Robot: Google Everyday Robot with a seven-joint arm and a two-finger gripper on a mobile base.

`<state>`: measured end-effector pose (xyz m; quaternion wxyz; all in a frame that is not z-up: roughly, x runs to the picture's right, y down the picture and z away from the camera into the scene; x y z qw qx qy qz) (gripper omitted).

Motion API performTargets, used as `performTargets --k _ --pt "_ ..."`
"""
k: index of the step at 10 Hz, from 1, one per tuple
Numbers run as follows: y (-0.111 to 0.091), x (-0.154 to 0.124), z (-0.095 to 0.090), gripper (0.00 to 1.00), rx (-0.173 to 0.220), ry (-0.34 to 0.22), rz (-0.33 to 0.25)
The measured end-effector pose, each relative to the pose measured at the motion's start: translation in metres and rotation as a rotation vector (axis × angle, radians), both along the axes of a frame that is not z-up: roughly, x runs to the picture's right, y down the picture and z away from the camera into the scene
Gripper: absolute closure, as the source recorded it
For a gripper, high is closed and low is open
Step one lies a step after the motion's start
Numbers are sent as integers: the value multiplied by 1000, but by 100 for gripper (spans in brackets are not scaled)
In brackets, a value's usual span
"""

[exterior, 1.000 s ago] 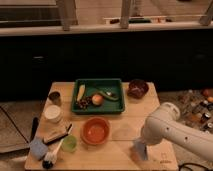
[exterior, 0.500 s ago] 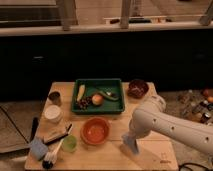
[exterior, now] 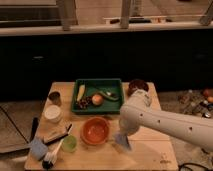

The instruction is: Wipe red bowl with towel

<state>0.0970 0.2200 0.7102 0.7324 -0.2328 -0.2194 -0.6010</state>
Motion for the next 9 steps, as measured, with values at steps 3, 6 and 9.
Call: performTargets --k 3,6,9 --pt "-6 -30 6 100 -15 -30 -45" --pt "-13 -58 11 100 -33 -53 -89" --pt "-21 -80 15 100 -43 -68 -106"
